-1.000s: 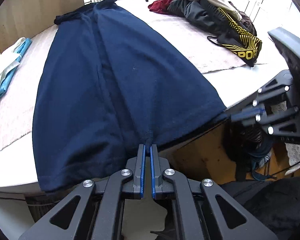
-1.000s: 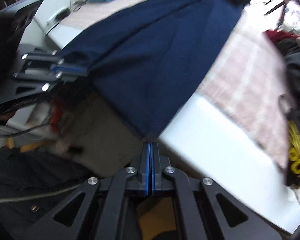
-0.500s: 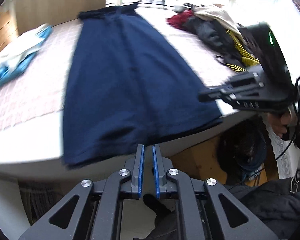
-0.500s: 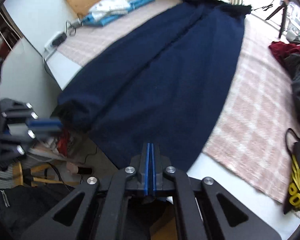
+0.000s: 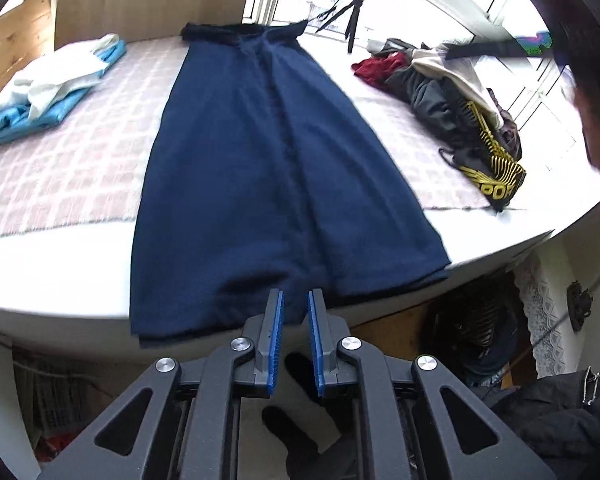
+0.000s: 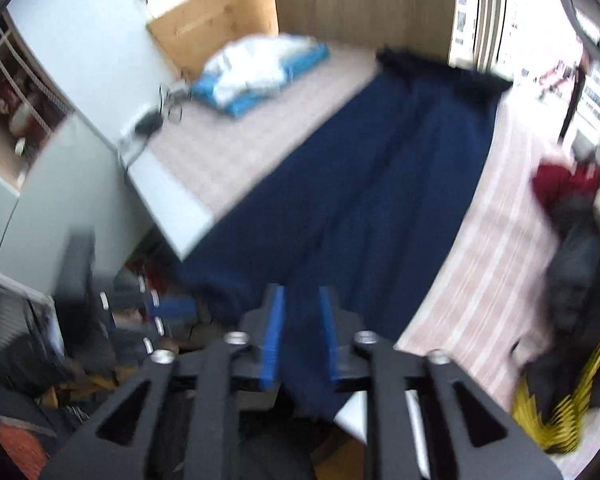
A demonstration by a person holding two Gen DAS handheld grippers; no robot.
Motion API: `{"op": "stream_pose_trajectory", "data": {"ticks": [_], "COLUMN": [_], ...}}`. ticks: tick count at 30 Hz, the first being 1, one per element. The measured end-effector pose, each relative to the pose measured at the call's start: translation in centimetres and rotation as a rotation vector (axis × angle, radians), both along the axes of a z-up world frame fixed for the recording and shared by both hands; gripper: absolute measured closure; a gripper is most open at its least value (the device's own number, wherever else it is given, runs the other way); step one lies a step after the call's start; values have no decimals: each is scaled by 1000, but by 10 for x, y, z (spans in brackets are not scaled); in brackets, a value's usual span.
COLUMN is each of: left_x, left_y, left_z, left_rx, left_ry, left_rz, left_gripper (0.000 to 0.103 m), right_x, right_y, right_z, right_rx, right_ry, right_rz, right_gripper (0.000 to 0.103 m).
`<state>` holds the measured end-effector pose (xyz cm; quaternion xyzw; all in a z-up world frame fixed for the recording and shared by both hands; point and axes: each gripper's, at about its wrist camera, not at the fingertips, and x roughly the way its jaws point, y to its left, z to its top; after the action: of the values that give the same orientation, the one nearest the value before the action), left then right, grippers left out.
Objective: Fold clothes
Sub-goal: 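Release the hem and move both grippers over the spread sweatshirt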
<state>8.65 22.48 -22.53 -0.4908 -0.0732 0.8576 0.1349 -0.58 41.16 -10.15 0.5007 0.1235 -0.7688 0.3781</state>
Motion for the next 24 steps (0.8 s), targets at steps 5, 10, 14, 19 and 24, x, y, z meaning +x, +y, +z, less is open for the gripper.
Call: {"op": "stream_pose_trajectory", "data": {"ticks": [5,10,14,19,24], "left_x": [4,12,11,12,22], "left_y": [-8,-14,-6,5,0], "left_z": [10,9,2,-13,-18], "left_rx": [-7,-18,-5,-11,-3], "left_ry": [20,3,-17,-59,-109], "left_rz": [27,107,166,207,266], "left_gripper": [87,87,87,85,80], "right_x": [-76,-172,-206,-219,-222], "right_y": [-42,-89,-118,-127,-128], "right_z": [26,-24,-102,-152,-167], "right_rx": [-11,10,89,136,159], "right_ry": [34,-97,-224,-286,-279], "right_rz": [-16,-44,-62,-47,-53], "right_gripper": [71,71,71,71,70]}}
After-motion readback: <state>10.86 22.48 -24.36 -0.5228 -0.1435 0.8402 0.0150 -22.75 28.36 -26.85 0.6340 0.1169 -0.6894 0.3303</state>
